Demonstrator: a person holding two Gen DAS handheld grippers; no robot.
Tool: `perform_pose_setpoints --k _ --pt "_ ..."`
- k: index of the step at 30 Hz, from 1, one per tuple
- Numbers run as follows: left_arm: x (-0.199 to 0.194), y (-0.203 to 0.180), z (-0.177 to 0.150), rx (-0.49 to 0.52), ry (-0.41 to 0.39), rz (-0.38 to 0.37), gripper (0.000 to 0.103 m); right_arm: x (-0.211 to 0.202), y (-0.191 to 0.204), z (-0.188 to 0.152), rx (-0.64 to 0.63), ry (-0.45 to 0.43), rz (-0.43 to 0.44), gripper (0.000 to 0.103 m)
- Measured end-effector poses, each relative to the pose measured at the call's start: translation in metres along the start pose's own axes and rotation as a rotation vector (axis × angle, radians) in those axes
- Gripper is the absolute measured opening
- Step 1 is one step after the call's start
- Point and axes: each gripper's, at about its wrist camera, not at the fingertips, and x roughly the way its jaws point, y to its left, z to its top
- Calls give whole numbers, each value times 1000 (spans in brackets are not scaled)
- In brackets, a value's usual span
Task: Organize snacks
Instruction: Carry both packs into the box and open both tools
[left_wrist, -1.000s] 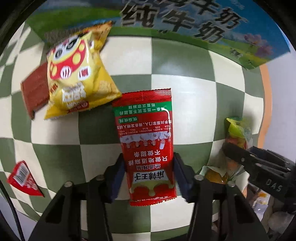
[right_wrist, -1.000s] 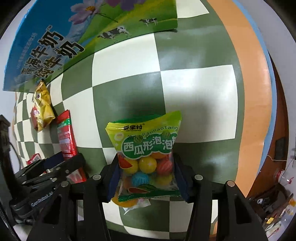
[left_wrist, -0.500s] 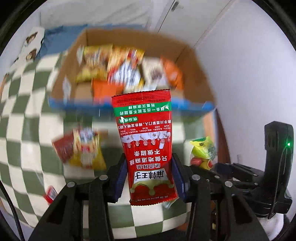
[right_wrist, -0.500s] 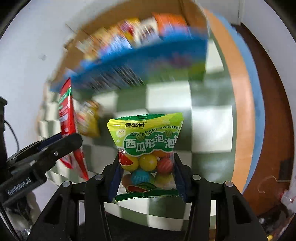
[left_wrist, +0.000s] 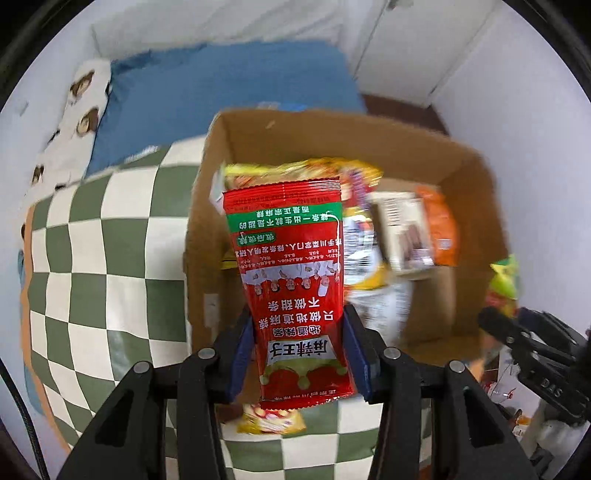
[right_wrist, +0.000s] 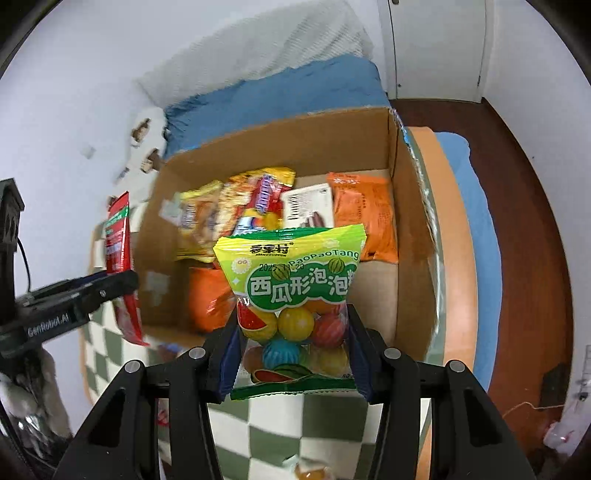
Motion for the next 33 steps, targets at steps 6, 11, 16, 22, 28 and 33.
perform_pose_setpoints --k 6,11,16,22,28,33 --pt "47 21 9 -8 86 66 45 75 13 12 -4 73 -60 53" --pt "68 27 4 -42 123 55 56 125 13 12 27 169 -44 55" --pt "69 7 -4 -3 118 33 95 153 14 8 27 242 -54 82" --pt "65 7 -15 -42 85 22 95 150 19 6 22 232 -67 87" --pt "56 14 -33 -71 34 53 95 123 16 3 15 184 -98 87" --pt "36 7 -48 -59 -34 80 95 104 18 1 9 129 -130 87"
